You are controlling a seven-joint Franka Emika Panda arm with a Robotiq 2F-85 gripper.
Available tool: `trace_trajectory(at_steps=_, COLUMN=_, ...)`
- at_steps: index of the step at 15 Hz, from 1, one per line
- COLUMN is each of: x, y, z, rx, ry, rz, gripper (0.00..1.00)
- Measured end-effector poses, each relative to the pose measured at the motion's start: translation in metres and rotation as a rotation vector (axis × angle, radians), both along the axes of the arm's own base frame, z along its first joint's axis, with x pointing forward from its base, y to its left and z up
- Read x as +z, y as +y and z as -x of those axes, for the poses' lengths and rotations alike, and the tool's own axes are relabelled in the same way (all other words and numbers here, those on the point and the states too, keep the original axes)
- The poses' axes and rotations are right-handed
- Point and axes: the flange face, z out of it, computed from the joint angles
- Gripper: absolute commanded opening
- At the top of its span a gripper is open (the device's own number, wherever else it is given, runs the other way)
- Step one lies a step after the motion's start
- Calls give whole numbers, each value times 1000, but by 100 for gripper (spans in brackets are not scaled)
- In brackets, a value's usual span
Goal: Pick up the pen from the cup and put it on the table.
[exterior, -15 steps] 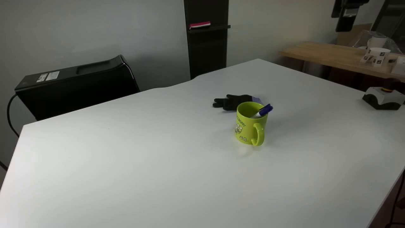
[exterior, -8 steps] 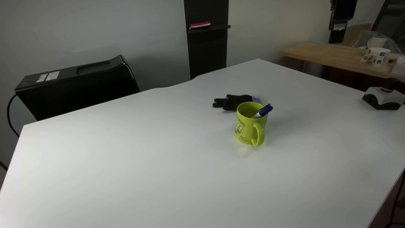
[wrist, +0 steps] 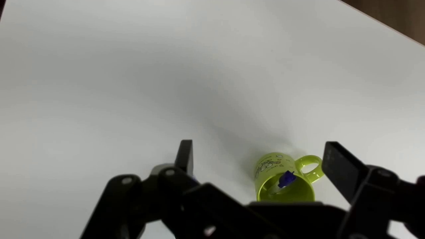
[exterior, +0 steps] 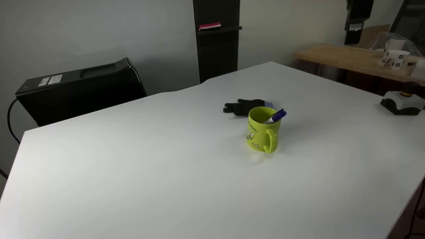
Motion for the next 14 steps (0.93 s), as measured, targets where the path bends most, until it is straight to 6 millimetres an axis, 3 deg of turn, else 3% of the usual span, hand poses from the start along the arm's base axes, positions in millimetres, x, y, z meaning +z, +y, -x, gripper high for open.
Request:
trace_trajectory(at_steps=4, x=-1, y=1, z=0, rx=9, ry=4, rz=0, gripper=100)
trace_trajectory(at_steps=6, x=-12, y=8, z=6, rx=49, ry=33, rz=9, gripper=100)
trace_trajectory(at_steps=14, x=-75, y=76, z=49, rx=344, ry=175, rz=32, gripper=100)
